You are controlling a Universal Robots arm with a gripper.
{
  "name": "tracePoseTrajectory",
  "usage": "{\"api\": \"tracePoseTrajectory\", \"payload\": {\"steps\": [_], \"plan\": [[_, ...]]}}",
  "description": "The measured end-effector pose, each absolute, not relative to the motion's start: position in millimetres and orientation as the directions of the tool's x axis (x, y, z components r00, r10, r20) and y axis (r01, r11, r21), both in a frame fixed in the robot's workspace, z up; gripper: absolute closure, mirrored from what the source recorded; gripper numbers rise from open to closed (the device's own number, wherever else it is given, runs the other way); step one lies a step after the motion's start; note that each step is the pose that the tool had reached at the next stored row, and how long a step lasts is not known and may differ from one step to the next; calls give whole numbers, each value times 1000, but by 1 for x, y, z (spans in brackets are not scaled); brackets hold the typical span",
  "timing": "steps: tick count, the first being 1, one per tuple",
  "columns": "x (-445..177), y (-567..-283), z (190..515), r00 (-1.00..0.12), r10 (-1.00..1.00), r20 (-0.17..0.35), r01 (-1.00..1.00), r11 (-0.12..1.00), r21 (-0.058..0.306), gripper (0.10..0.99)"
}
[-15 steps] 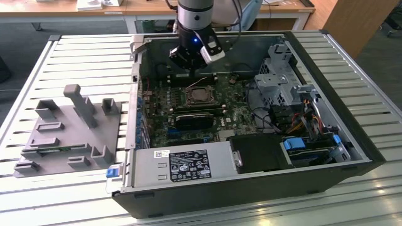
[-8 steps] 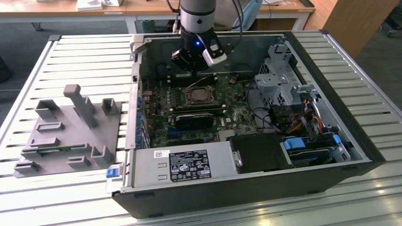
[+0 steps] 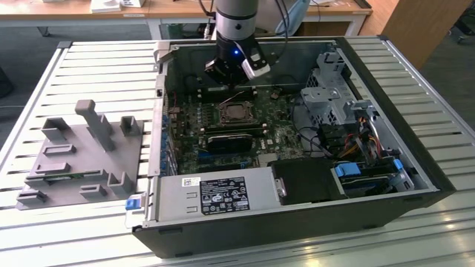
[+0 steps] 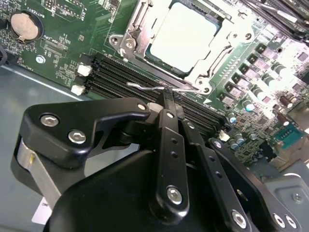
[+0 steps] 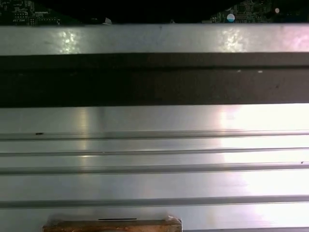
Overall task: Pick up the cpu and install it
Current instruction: 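Install the first cpu locking lever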
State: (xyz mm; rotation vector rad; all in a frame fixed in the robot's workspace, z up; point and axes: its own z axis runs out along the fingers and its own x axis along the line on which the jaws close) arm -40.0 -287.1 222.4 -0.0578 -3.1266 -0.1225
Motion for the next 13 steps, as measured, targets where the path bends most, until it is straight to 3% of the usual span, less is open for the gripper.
{"api": "tracePoseTrajectory", "payload": {"steps": [13], "plan": [[-31, -287, 221, -999, 37, 13, 37, 996, 78, 980]]}}
